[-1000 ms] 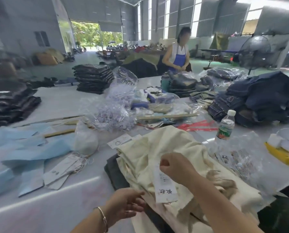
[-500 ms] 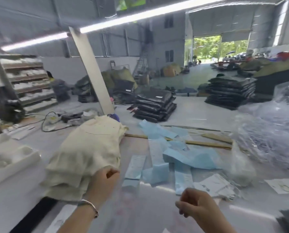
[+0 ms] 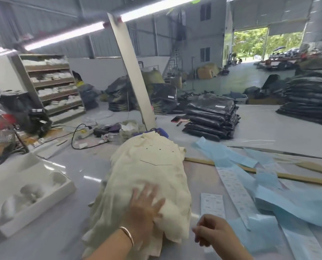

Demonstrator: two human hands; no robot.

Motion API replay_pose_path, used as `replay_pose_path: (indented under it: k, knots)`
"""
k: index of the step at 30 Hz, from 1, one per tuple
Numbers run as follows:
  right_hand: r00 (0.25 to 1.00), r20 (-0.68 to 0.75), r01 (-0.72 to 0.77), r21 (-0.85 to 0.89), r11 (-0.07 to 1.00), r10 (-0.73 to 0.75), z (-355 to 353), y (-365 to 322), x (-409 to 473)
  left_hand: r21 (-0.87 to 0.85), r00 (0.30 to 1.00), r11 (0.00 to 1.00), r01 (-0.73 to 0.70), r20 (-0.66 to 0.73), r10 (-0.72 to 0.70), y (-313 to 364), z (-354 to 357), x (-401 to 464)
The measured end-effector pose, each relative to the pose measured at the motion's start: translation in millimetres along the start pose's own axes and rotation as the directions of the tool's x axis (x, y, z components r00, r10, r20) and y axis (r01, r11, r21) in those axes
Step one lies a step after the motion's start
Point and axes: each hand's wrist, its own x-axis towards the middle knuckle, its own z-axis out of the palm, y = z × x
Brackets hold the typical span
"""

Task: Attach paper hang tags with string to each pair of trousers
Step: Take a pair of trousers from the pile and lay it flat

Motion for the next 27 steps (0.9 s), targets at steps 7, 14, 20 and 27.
replay_pose_path:
  k: [7,14,20,27]
  knots:
    - [0.928,0.132,-0.372,0.257,0.892,0.349,31.9,-15.4,50.5,-0.374,0.910,0.850,0.370,-0.037,-0.412,-24.0,-78.0,20.7]
    - [0.971,0.231,-0.213,0.739,0.639,0.057,-12.0,-34.2,77.2,-0.615,0.930,0.751,0.239,0.367,0.004,29.1,-74.8,13.8]
    - [0.943,0.018,-0.329,0.211,0.921,0.333,-3.2,-26.4,84.5,-0.446,0.876,0.755,0.481,0.216,-0.431,-24.5,-12.5,-8.3]
    - [0.999,-0.021,-0.028,0.397,0.917,0.039,-21.8,-74.4,65.8,-0.432,0.478,0.343,0.834,0.254,-0.841,-53.2,-19.7,-5.5]
